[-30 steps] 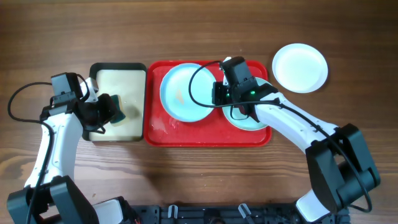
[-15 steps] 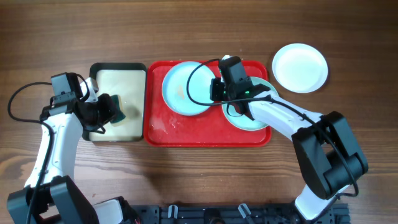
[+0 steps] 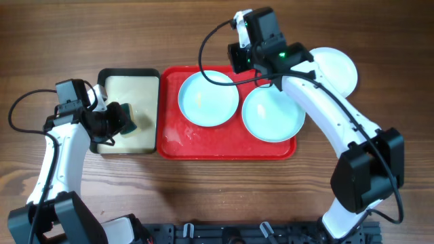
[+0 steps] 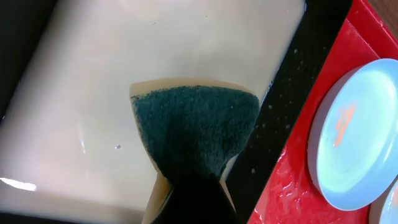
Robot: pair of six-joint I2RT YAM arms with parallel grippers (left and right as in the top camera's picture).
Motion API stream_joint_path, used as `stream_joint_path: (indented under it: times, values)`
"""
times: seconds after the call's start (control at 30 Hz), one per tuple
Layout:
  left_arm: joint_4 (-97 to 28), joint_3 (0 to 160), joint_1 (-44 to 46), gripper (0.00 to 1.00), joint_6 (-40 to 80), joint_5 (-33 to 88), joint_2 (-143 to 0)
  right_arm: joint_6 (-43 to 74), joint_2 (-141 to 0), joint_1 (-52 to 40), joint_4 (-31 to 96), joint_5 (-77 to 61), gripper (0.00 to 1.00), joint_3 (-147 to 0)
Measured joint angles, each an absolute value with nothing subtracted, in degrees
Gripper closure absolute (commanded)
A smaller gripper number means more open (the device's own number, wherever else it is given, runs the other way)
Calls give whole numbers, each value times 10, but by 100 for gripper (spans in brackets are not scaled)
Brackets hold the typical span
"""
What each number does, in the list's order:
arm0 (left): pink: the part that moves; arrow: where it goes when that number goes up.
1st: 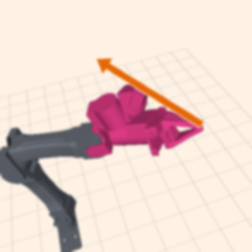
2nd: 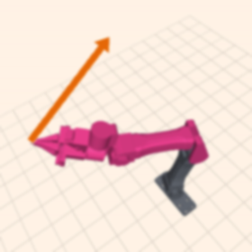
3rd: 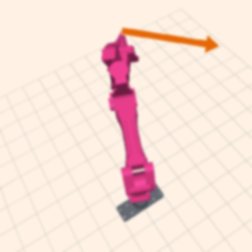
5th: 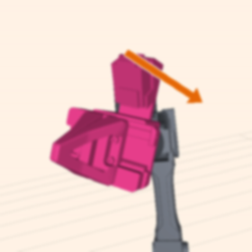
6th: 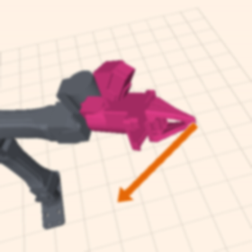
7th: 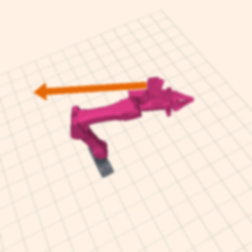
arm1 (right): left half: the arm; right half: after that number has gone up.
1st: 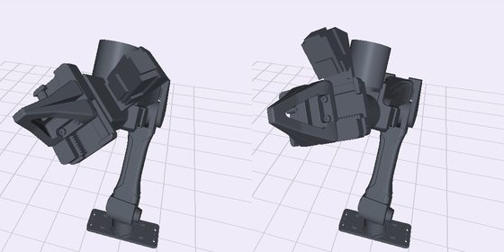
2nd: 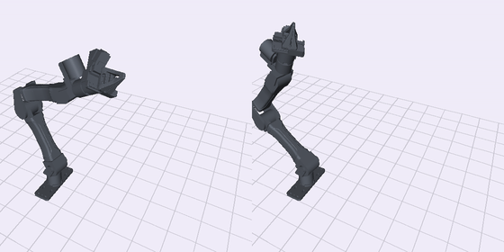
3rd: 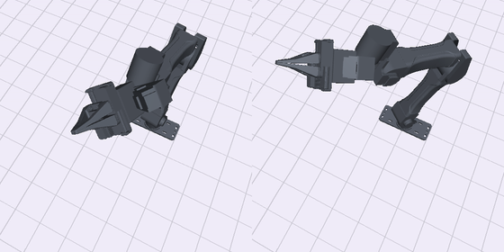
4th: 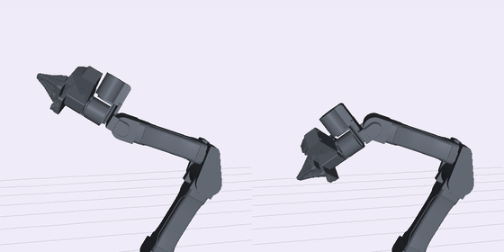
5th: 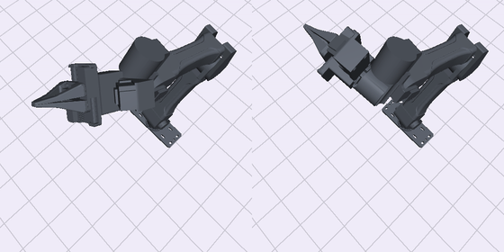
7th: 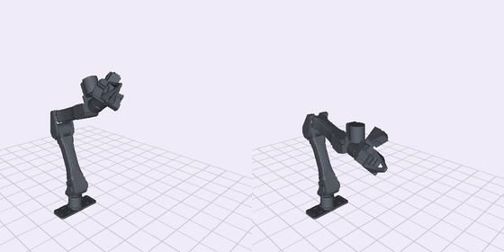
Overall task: Clean dirty plates on tray and stack at the side
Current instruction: 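Pinch the light-blue plate rim with the right gripper and tilt it up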
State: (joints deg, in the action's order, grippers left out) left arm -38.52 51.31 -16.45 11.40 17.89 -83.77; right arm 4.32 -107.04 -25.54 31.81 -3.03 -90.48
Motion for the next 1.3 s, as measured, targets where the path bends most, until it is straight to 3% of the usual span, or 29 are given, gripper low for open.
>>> stream_joint_path:
  times: [0.2,0.4,0.5,1.03,1.3]
  values:
    - [-373,513,-164,96,114,179,-838,14,-1104,-249,321,-41,53,-905]
    - [-371,513,-164,96,114,179,-838,4,-1192,-249,327,-75,75,-903]
    - [-371,513,-164,96,114,179,-838,2,-1198,-249,329,-78,78,-899]
    - [-371,513,-154,96,114,179,-838,17,-1200,-249,372,-79,78,-863]
    - [-371,513,-150,96,114,179,-838,30,-1201,-249,351,-79,86,-846]
